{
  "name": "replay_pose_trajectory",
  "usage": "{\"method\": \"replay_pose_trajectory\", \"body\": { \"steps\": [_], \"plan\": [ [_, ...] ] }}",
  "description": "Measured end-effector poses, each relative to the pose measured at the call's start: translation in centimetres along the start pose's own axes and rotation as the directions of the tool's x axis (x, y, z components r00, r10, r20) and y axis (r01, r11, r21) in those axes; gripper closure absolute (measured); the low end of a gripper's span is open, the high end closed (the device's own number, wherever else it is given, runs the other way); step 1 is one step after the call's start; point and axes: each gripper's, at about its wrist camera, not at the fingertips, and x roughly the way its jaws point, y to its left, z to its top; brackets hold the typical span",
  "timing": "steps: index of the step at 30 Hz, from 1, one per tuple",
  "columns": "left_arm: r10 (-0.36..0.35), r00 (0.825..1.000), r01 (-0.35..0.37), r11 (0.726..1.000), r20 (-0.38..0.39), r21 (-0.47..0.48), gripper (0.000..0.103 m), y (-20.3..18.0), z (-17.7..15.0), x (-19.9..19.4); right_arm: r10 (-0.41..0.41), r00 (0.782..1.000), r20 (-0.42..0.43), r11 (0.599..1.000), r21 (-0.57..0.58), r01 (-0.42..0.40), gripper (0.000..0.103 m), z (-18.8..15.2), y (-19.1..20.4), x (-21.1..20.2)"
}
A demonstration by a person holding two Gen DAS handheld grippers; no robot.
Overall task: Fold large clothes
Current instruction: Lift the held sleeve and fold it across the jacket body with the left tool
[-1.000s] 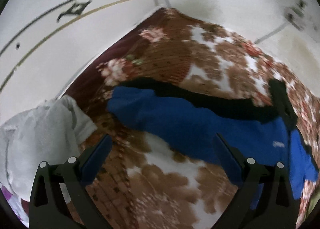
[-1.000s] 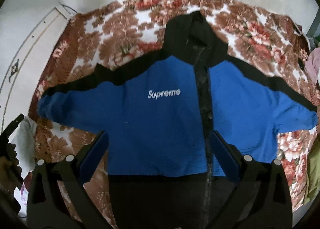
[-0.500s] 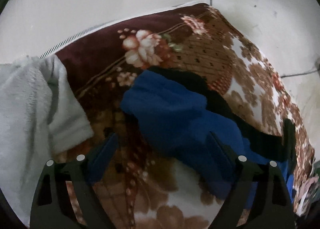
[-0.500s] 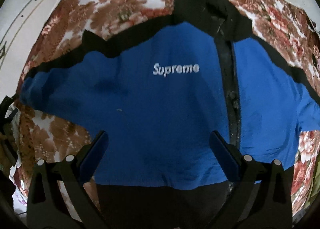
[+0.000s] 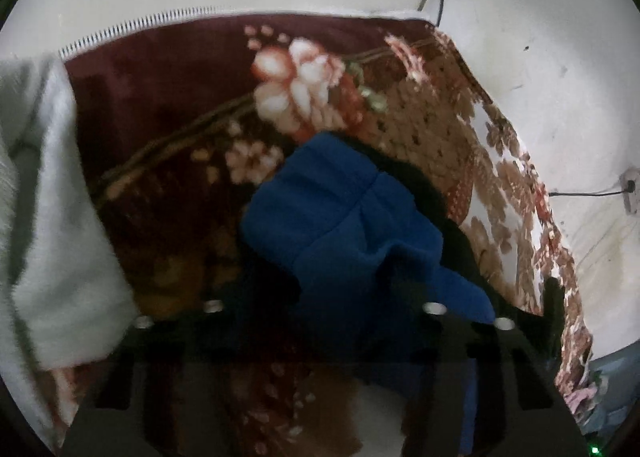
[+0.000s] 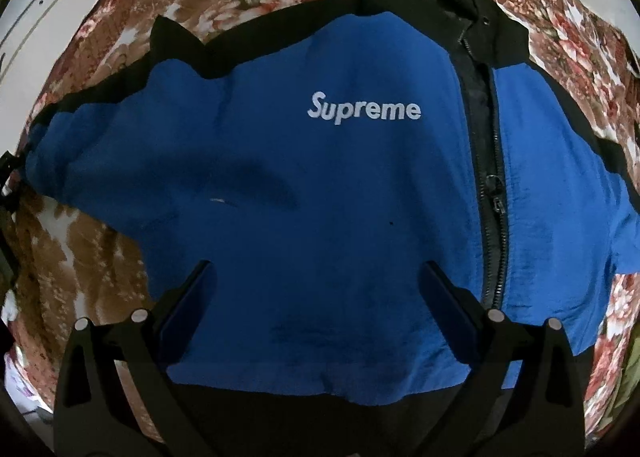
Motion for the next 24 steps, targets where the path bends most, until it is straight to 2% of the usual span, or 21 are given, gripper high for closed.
{"method": "replay_pose_trajectory", "body": {
  "steps": [3, 4, 7, 11, 14, 17, 21, 24],
  "plan": [
    [-0.027, 1.0, 0.027, 1.0, 0.005, 0.013, 0.077, -0.4, 0.1, -0.6, -0.014, 1.0, -0.001, 1.0, -0.006, 0.014, 0.005, -0.1, -0.4, 0.9],
    [-0.016, 1.0, 0.016, 0.999, 0.01, 0.034, 0.079, -1.0, 0.1, -1.0, -0.014, 1.0, -0.004, 1.0, -0.001, 0.014, 0.005, -0.1, -0.6, 1.3],
    [0.057, 0.998, -0.06, 0.993, 0.033, 0.1, 0.081, -3.1, 0.6, -2.6, -0.032, 0.999, -0.025, 0.999, 0.001, 0.032, 0.005, -0.1, -0.7, 2.6],
    [0.049, 0.997, -0.058, 0.985, 0.061, 0.161, 0.082, -6.9, 0.9, -5.2, -0.024, 0.999, -0.024, 0.999, -0.022, 0.024, 0.005, -0.2, -0.5, 3.6],
    [0.007, 0.997, -0.024, 0.976, 0.079, 0.217, 0.082, -11.4, 0.4, -7.4, 0.031, 0.999, -0.008, 1.0, -0.002, -0.031, 0.005, -0.1, -0.8, 4.1],
    [-0.084, 0.993, 0.059, 0.958, 0.078, 0.281, 0.082, -16.8, -0.8, -9.0, 0.017, 1.0, -0.022, 1.0, 0.005, -0.017, 0.005, -0.2, -1.1, 5.2],
    [-0.205, 0.977, 0.165, 0.906, 0.063, 0.389, 0.082, -25.7, -3.9, -11.6, 0.035, 0.999, -0.018, 0.999, 0.03, -0.035, 0.005, -0.3, -1.4, 6.4],
    [-0.284, 0.958, 0.235, 0.868, 0.049, 0.437, 0.082, -31.2, -7.5, -12.6, 0.036, 0.999, 0.011, 0.999, -0.017, -0.036, 0.004, -0.9, -1.3, 6.9]
  ]
}}
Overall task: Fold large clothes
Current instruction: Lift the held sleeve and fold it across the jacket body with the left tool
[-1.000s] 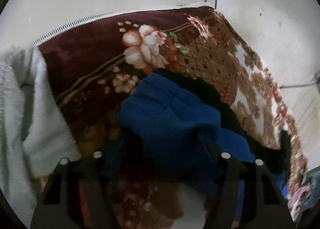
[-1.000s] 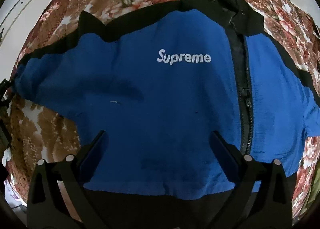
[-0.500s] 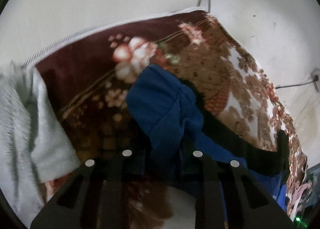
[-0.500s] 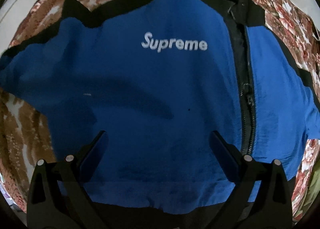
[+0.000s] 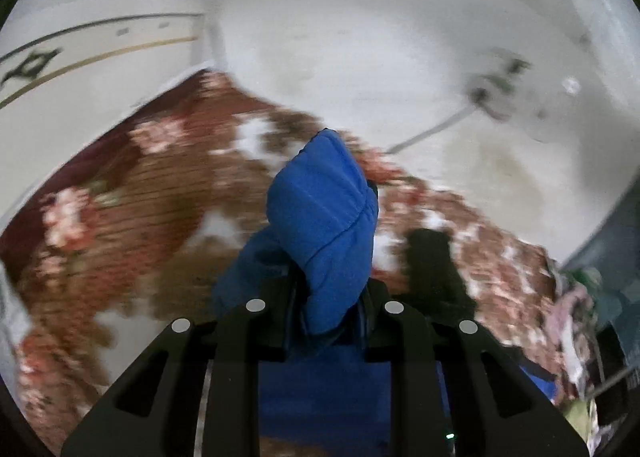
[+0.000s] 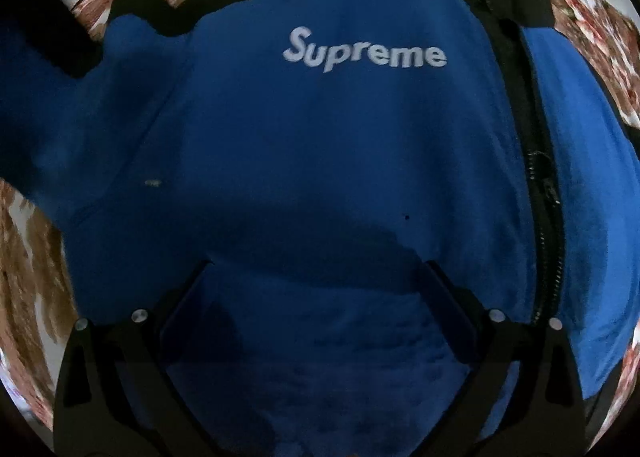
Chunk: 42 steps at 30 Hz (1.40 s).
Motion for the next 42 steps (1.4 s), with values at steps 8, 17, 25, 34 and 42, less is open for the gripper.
{"method": "replay_pose_trajectory", "body": {
  "steps": [8, 17, 25, 34, 42],
  "plan": [
    [-0.131, 0.991, 0.131, 0.991, -0.004, -0.01, 0.082, -14.2, -5.1, 4.3, 0.005, 0.999, 0.043, 0.999, -0.038, -0.003, 0.004, -0.6, 0.1, 0.1],
    [-0.164, 0.979, 0.169, 0.985, -0.122, 0.033, 0.082, -26.9, -11.8, 11.3, 0.032, 0.995, 0.097, 0.987, -0.159, -0.016, 0.004, -3.5, 0.4, -0.2],
    [-0.186, 0.956, 0.215, 0.971, -0.225, 0.108, 0.082, -36.1, -18.0, 15.5, 0.042, 0.989, 0.139, 0.979, -0.202, -0.013, 0.004, -4.8, 0.4, -0.1],
    [-0.085, 0.898, 0.191, 0.96, -0.432, 0.207, 0.082, -41.3, -26.2, 23.0, 0.098, 0.957, 0.274, 0.965, -0.26, -0.024, 0.004, -5.5, 0.0, -0.2],
    [0.062, 0.808, 0.175, 0.924, -0.585, 0.34, 0.076, -42.7, -33.3, 27.8, 0.125, 0.943, 0.308, 0.965, -0.258, -0.044, 0.004, -5.7, -0.3, -0.3]
  ]
}}
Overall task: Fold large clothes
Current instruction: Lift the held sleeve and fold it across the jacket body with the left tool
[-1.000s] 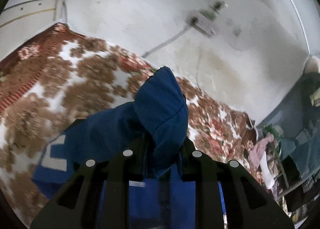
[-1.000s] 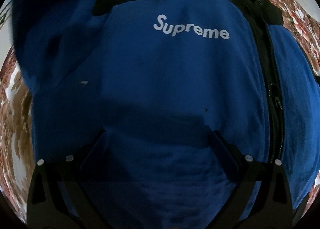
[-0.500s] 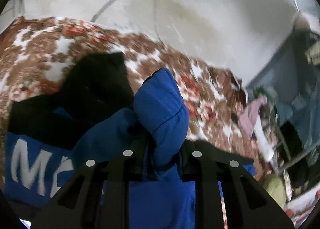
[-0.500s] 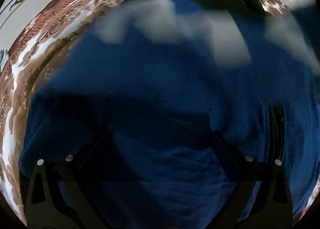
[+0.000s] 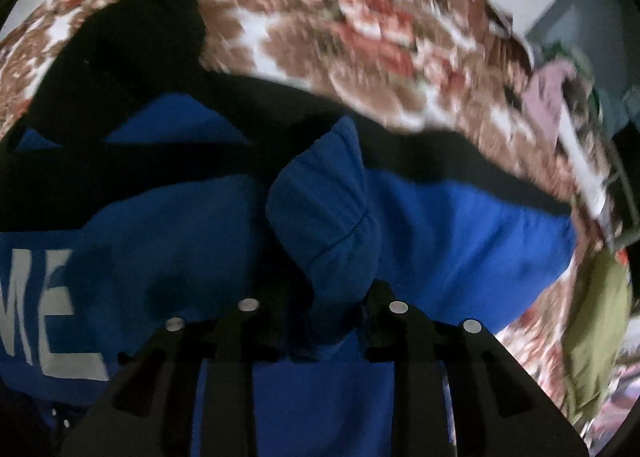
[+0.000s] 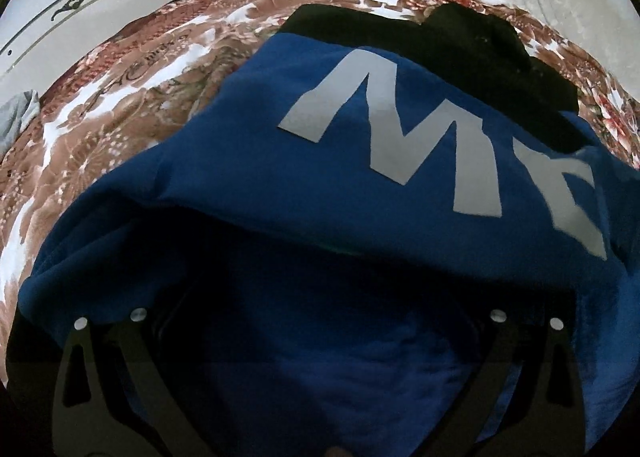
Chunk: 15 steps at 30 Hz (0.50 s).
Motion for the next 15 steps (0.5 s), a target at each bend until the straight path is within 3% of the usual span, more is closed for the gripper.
{"method": "replay_pose_trajectory", "body": {
  "steps": [3, 6, 12, 14, 15],
  "plan": [
    [0.033, 0.999, -0.03, 0.997, -0.043, 0.065, 0.066, -1.5, -0.9, 1.4, 0.018, 1.0, -0.001, 1.0, -0.003, -0.018, 0.004, -0.1, -0.1, 0.0],
    [0.019, 0.997, -0.009, 0.993, -0.08, 0.119, 0.047, -2.8, -1.4, 1.7, 0.017, 1.0, -0.004, 1.0, -0.005, -0.017, 0.004, 0.0, 0.0, 0.1],
    [-0.028, 0.995, 0.045, 0.984, -0.097, 0.17, 0.047, -5.0, -2.3, 0.3, 0.05, 0.999, -0.014, 0.999, -0.017, -0.05, 0.004, 0.0, -0.1, -0.3],
    [-0.055, 0.995, 0.071, 0.98, -0.087, 0.187, 0.043, -5.4, -2.0, -1.0, 0.085, 0.995, -0.046, 0.996, -0.032, -0.086, 0.004, 0.0, -0.6, -0.8],
    [-0.056, 0.995, 0.072, 0.971, -0.077, 0.226, 0.035, -5.8, -1.9, -2.0, 0.096, 0.993, -0.066, 0.994, -0.037, -0.099, 0.004, 0.0, -0.8, -1.2]
  ]
}}
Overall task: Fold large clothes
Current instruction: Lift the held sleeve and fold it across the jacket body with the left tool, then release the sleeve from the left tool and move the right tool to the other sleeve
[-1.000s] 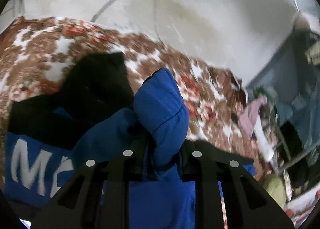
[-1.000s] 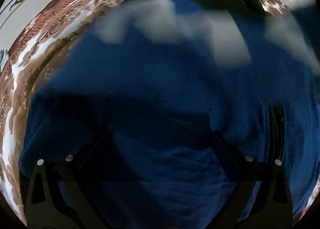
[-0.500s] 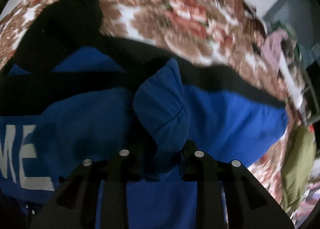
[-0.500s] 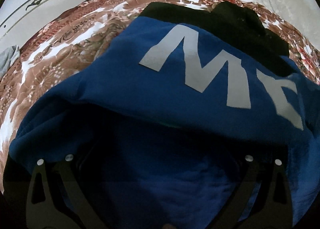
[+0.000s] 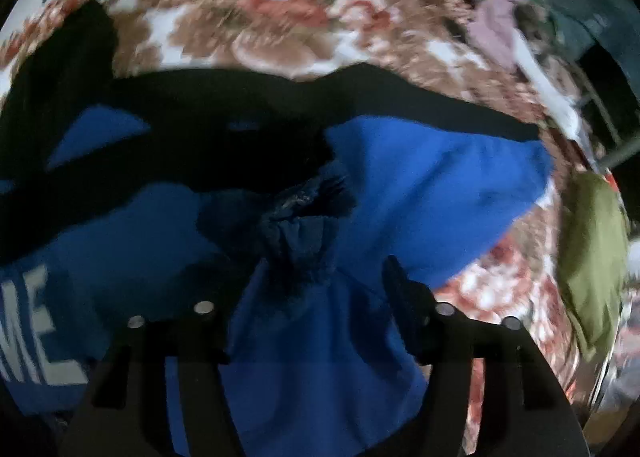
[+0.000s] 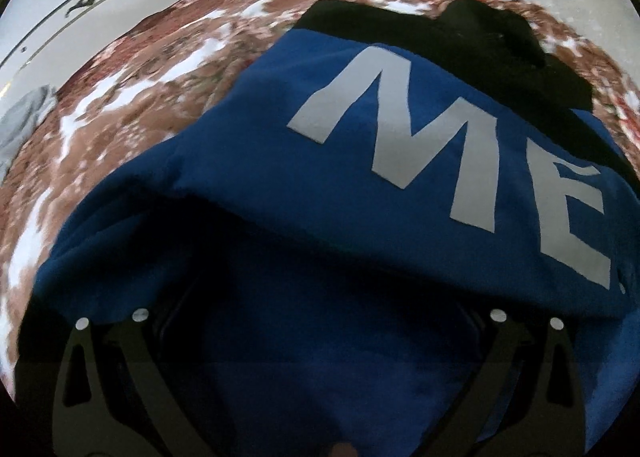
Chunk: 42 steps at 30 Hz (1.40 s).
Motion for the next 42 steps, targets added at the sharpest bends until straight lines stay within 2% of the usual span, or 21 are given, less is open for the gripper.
{"method": "replay_pose_trajectory", "body": {
  "steps": [3, 4, 9, 13, 17, 20, 24, 26, 28, 30, 31, 34, 38, 39, 42],
  "plan": [
    [0.083, 0.995, -0.088, 0.991, 0.051, 0.105, 0.033, -0.4, 0.4, -3.7, -0.032, 0.999, -0.03, 0.999, -0.014, 0.032, 0.005, -0.5, -1.0, -2.4],
    [0.089, 0.994, -0.096, 0.989, 0.066, 0.11, 0.033, -0.1, 0.5, -5.1, -0.045, 0.999, -0.029, 0.999, -0.013, 0.044, 0.005, -0.7, -1.4, -3.1],
    [0.112, 0.982, -0.121, 0.991, 0.15, 0.056, 0.022, 3.8, 2.4, -12.8, -0.103, 0.994, -0.041, 0.995, -0.019, 0.102, 0.005, -2.5, -4.6, -6.2],
    [0.154, 0.973, -0.163, 0.986, 0.17, 0.04, 0.013, 8.3, 2.3, -15.4, -0.185, 0.982, -0.046, 0.982, 0.013, 0.186, 0.005, -3.2, -9.7, -8.3],
    [0.216, 0.966, -0.218, 0.976, 0.143, 0.001, 0.007, 14.4, -0.3, -14.7, -0.264, 0.963, -0.053, 0.955, 0.126, 0.269, 0.005, -2.7, -16.3, -9.9],
    [0.271, 0.955, -0.264, 0.962, 0.118, -0.078, 0.006, 18.7, -3.0, -13.5, -0.341, 0.938, -0.059, 0.916, 0.203, 0.345, 0.005, -2.2, -20.9, -10.6],
    [0.326, 0.944, -0.316, 0.935, 0.041, -0.16, 0.006, 23.9, -7.1, -11.0, -0.422, 0.904, -0.071, 0.867, 0.261, 0.425, 0.005, -1.7, -25.8, -10.8],
    [0.339, 0.94, -0.329, 0.927, 0.026, -0.181, 0.006, 25.5, -8.6, -10.4, -0.442, 0.891, -0.104, 0.846, 0.282, 0.453, 0.005, -1.9, -27.8, -10.3],
    [0.343, 0.939, -0.332, 0.921, 0.021, -0.204, 0.006, 27.1, -10.2, -10.1, -0.438, 0.889, -0.13, 0.833, 0.314, 0.456, 0.005, -2.5, -29.5, -10.0],
    [0.33, 0.944, -0.319, 0.922, 0.015, -0.218, 0.006, 28.4, -11.5, -9.8, -0.475, 0.863, -0.173, 0.804, 0.315, 0.505, 0.005, -3.4, -30.8, -9.8],
    [0.318, 0.948, -0.309, 0.926, 0.01, -0.217, 0.006, 28.9, -12.1, -9.5, -0.479, 0.857, -0.192, 0.801, 0.303, 0.516, 0.005, -4.0, -31.5, -9.5],
    [0.298, 0.954, -0.296, 0.935, -0.021, -0.197, 0.006, 30.4, -13.7, -8.2, -0.466, 0.857, -0.221, 0.802, 0.304, 0.514, 0.005, -5.9, -33.1, -9.3],
    [0.314, 0.949, -0.311, 0.939, -0.004, -0.148, 0.006, 31.0, -14.9, -7.8, -0.398, 0.887, -0.233, 0.805, 0.375, 0.459, 0.005, -7.4, -35.3, -9.8],
    [0.31, 0.951, -0.307, 0.941, 0.004, -0.146, 0.006, 31.0, -15.0, -7.9, -0.391, 0.888, -0.24, 0.808, 0.372, 0.456, 0.005, -7.4, -35.2, -9.9],
    [0.325, 0.946, -0.322, 0.937, 0.001, -0.137, 0.006, 30.6, -15.1, -8.1, -0.43, 0.871, -0.236, 0.816, 0.311, 0.487, 0.005, -6.3, -34.1, -10.5]
  ]
}}
